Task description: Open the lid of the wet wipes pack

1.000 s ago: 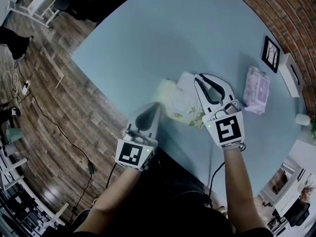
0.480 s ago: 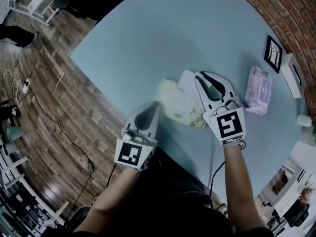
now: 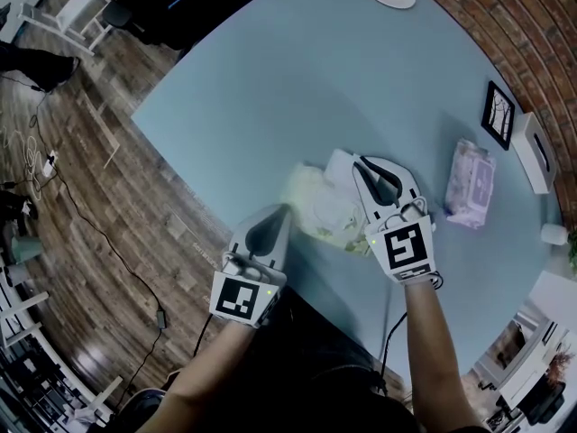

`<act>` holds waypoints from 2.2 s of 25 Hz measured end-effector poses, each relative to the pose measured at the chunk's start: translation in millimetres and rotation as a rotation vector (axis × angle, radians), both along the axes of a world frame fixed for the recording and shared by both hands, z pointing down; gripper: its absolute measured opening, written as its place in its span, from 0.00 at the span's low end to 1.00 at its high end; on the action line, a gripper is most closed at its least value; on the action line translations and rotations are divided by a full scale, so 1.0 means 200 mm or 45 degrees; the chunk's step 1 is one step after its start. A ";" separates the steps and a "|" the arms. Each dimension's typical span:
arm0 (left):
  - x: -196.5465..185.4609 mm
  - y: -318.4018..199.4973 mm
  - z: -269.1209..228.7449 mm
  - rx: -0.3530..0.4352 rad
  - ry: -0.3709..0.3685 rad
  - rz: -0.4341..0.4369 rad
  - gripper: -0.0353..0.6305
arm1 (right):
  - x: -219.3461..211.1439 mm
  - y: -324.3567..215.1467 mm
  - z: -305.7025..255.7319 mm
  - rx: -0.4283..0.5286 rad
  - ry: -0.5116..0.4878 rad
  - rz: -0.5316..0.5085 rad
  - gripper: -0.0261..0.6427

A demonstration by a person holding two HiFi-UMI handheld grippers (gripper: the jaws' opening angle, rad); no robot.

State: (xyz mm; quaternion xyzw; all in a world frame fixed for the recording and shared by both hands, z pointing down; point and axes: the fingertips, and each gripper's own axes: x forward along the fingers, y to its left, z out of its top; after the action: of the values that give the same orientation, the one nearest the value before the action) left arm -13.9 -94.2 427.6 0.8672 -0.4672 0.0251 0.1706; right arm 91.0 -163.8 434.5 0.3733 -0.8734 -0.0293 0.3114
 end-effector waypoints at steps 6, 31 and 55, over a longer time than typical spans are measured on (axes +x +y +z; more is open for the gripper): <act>-0.01 0.00 0.00 -0.008 -0.001 -0.008 0.07 | 0.00 0.01 0.01 -0.061 -0.032 0.020 0.10; -0.03 -0.01 -0.01 0.004 0.009 -0.014 0.07 | 0.01 0.00 0.04 -0.177 -0.069 0.071 0.07; -0.03 0.07 -0.04 0.023 0.020 -0.004 0.07 | 0.07 0.19 -0.05 -0.170 -0.130 0.143 0.07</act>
State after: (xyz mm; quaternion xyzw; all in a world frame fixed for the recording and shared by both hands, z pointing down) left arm -20.1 -80.5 418.7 0.8682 -0.4673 0.0138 0.1666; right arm 105.9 -125.0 424.4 0.4010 -0.8658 0.0656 0.2919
